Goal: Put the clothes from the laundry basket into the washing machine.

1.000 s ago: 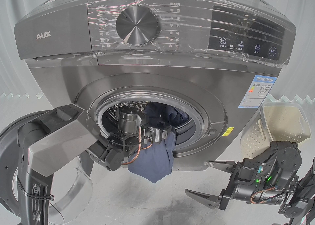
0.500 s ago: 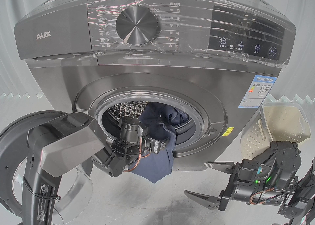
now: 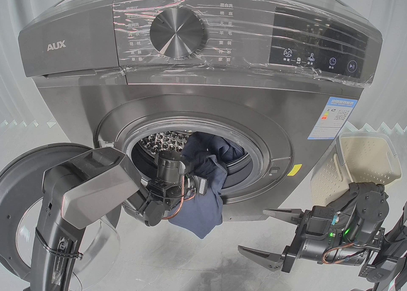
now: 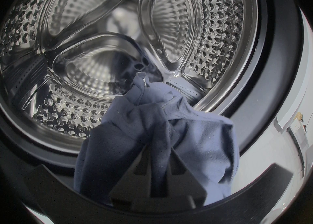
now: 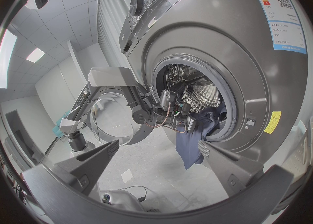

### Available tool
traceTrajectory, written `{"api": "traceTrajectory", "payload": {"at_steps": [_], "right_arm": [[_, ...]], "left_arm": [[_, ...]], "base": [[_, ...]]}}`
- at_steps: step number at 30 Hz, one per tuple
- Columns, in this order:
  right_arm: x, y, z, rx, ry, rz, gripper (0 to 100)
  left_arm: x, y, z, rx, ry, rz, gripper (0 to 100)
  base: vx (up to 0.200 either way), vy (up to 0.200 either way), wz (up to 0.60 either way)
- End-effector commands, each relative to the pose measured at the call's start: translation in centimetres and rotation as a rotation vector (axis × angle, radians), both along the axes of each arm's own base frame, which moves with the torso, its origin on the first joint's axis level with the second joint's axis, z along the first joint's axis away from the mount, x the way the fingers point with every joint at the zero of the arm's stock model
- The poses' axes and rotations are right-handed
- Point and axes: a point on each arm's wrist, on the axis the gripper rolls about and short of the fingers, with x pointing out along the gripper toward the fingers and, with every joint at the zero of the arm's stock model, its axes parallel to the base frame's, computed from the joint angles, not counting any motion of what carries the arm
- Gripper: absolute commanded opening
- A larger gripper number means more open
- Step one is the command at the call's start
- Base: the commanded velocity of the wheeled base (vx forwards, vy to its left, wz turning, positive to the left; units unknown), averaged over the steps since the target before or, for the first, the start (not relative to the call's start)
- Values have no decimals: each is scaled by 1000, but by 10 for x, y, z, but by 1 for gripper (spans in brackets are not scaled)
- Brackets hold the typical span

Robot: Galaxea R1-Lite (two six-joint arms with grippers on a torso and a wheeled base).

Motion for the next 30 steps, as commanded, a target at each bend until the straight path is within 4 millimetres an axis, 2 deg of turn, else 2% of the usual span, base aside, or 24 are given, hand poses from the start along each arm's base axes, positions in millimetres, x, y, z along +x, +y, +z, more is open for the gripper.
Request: {"api": "traceTrajectory", "payload": {"at_steps": [1, 6, 13, 18, 19, 23, 27, 30], "right_arm": [[0, 0, 0, 2, -2, 1, 100], [1, 1, 1, 4, -4, -1, 100], [1, 1, 1, 6, -5, 1, 100], [0, 0, 1, 3, -3, 1, 100], [0, 0, 2, 7, -8, 0, 100], [1, 0, 2, 7, -9, -2, 100], [1, 1, 1, 5, -6, 0, 100], [0, 1, 1, 3, -4, 1, 100]], "left_arm": [[7, -3, 11, -45, -49, 8, 0], [30, -13, 42, -167, -170, 84, 0], [64, -16, 51, -244, -305, 161, 0], [65, -16, 49, -249, -313, 164, 0], [62, -15, 47, -239, -295, 161, 100], [55, -14, 50, -233, -278, 158, 100], [35, -13, 59, -215, -230, 139, 100], [16, -14, 54, -172, -158, 104, 100]], "base": [[0, 0, 0], [0, 0, 0], [0, 0, 0], [0, 0, 0], [0, 0, 0], [0, 0, 0], [0, 0, 0], [0, 0, 0]]}}
